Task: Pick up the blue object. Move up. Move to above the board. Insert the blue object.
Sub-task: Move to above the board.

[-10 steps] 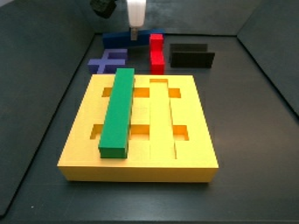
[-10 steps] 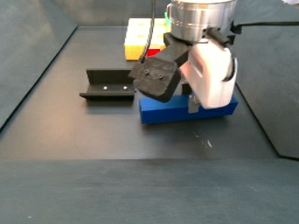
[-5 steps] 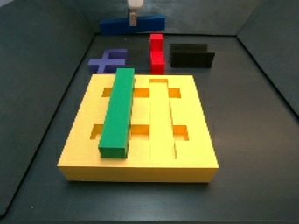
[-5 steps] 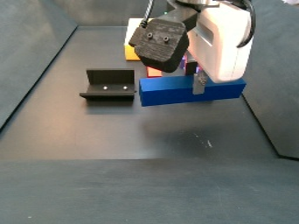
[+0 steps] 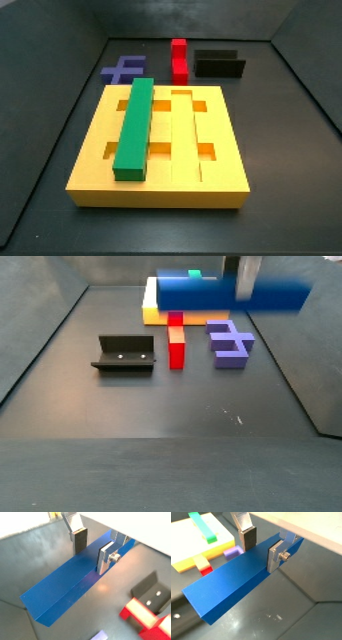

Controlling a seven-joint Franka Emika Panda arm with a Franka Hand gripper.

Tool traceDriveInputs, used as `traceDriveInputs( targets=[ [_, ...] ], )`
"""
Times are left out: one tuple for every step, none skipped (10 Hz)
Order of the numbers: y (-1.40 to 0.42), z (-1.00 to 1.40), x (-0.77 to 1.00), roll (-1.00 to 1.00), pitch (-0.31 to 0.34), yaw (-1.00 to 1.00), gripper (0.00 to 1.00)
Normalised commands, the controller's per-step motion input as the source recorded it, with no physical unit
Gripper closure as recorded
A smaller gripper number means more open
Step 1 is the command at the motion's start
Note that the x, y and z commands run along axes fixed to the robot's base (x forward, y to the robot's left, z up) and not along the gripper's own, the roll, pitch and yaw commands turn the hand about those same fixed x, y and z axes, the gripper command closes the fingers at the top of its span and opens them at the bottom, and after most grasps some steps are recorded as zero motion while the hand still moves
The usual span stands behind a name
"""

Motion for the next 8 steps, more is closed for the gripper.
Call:
traceDriveInputs(
  targets=[
    [0.00,1.40,0.01,0.00,0.087,0.00,1.00],
    [0.00,0.66,0.02,0.02,0.073,0.00,1.00],
    [0.00,0.17,0.02,0.02,0.074,0.00,1.00],
    [-1.40,0.14,0.19,-0.01,0.025,1.00,1.00],
    [-1.40,0.13,0.18,-0.01,0.025,1.00,1.00],
    [-1.40,0.13,0.18,0.00,0.024,1.00,1.00],
    [-1.40,0.14,0.18,-0.01,0.022,1.00,1.00],
    [-1.40,0.15,0.18,0.00,0.027,1.00,1.00]
  ],
)
